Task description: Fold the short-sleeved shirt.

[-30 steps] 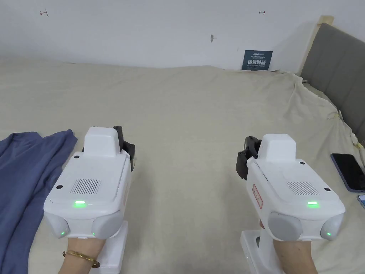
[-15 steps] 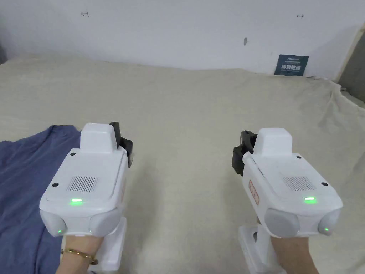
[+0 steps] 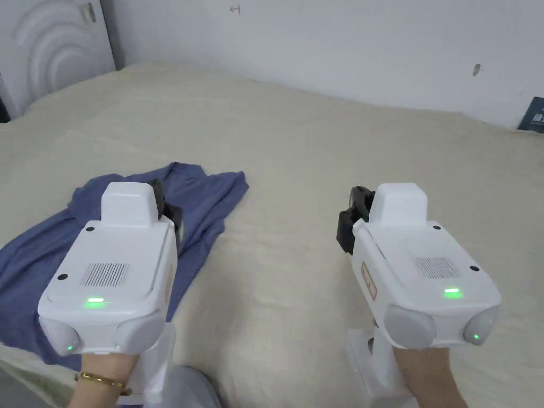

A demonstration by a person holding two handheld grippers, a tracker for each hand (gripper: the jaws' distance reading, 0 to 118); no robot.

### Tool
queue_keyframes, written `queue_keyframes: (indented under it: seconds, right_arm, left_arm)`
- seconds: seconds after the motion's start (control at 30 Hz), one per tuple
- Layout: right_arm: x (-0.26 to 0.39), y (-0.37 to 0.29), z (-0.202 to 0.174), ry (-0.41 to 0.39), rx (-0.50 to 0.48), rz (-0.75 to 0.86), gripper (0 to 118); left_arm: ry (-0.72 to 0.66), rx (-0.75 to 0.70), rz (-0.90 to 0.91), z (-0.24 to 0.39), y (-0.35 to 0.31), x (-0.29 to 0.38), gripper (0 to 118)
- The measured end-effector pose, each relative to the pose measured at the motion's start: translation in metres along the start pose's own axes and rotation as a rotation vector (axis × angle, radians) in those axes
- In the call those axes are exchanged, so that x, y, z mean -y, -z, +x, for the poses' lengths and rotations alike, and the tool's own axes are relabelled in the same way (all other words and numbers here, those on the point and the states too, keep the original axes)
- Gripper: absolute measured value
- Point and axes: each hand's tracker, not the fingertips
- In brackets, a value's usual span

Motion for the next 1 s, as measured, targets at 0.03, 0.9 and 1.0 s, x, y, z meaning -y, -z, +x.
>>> queue_keyframes:
  seconds: [0.03, 0.9, 1.0]
  right_arm:
    - [-0.001, 0.003, -0.004, -0.002, -0.012, -0.001, 0]
    - [-0.011, 0.034, -0.061, -0.019, -0.193, -0.006, 0]
    - [-0.009, 0.042, -0.061, -0.01, -0.199, -0.021, 0]
  left_arm:
    - [0.0, -0.015, -0.003, -0.005, -0.002, 0.001, 0]
    - [-0.093, -0.111, -0.109, -0.068, 0.023, 0.007, 118]
    - [-0.098, -0.088, -0.135, -0.069, 0.044, 0.006, 118]
